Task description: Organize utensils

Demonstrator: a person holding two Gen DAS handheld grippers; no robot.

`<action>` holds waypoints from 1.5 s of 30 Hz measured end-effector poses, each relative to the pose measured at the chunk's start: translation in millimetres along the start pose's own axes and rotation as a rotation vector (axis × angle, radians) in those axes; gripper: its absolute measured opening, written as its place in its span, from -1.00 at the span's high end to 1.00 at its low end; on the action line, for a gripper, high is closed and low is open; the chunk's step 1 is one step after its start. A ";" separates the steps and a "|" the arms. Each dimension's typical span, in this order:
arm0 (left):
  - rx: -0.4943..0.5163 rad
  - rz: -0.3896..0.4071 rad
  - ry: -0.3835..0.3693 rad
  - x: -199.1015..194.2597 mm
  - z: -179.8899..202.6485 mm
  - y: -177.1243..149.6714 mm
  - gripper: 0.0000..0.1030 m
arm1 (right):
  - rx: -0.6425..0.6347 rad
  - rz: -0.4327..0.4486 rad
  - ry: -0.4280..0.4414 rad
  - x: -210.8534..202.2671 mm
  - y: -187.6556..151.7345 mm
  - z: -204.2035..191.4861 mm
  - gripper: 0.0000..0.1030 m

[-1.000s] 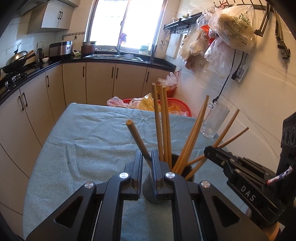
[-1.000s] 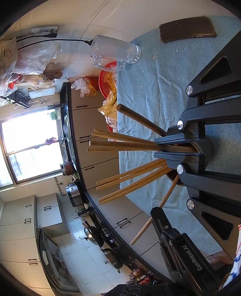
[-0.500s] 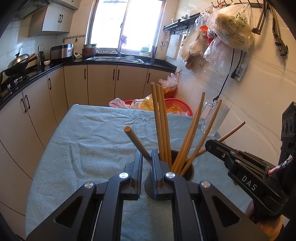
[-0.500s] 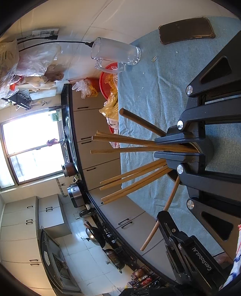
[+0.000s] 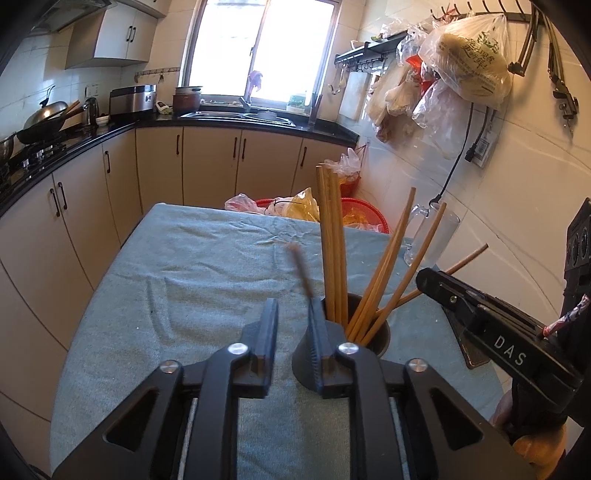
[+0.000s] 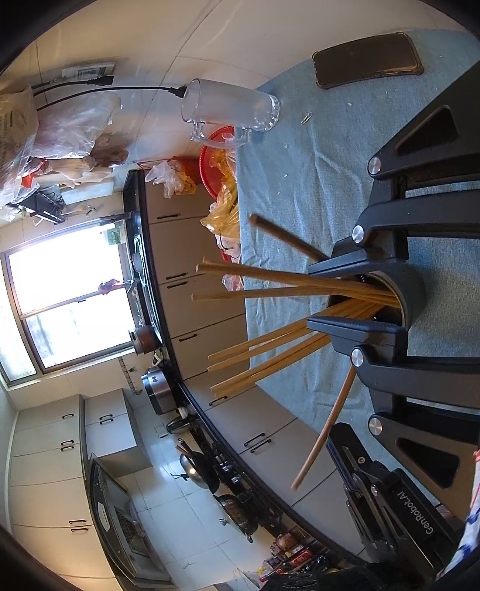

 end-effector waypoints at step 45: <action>0.078 0.353 0.417 -202.8 16.0 -84.9 -1.00 | 0.092 0.058 -0.167 -137.8 -115.4 32.5 -0.10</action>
Point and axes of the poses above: each gripper's, at about its wrist camera, not at the fingertips, and x roughly the way its jaws point, z to its right, y to its top, the point moved 7 cm from there along x, roughly the way its jaws point, and after that the axes turned 7 degrees about -y, right-handed, at the moved point
